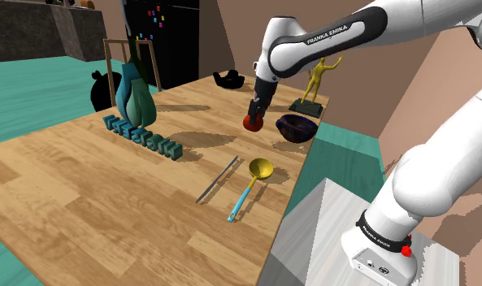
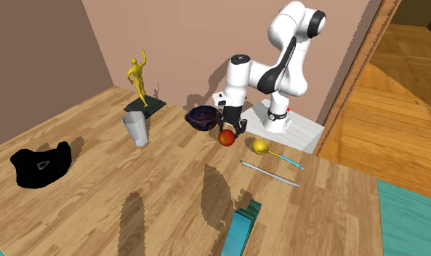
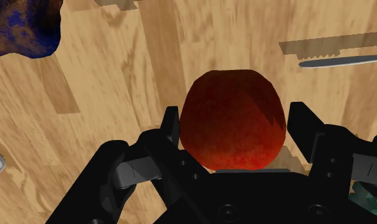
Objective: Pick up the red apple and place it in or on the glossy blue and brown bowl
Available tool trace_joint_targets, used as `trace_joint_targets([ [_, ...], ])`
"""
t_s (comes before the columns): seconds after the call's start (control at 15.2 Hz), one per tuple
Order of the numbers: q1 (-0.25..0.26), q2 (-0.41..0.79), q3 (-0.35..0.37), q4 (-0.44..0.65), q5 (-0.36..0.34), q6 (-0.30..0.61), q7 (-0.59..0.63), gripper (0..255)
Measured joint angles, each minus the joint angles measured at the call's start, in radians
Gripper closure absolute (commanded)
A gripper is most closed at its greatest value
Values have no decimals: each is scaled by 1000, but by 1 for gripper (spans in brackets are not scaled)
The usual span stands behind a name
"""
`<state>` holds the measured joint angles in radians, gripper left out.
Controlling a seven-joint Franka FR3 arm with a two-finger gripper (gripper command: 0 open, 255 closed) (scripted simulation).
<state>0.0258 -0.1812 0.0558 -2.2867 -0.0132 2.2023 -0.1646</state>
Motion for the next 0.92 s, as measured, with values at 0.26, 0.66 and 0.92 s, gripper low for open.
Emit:
trace_joint_targets([
  [0.26,0,-19,0,39,2,-58,-2,255],
  [0.66,0,-41,-1,96,3,-137,-4,255],
  [0.92,-4,-59,-8,124,4,-183,-16,255],
])
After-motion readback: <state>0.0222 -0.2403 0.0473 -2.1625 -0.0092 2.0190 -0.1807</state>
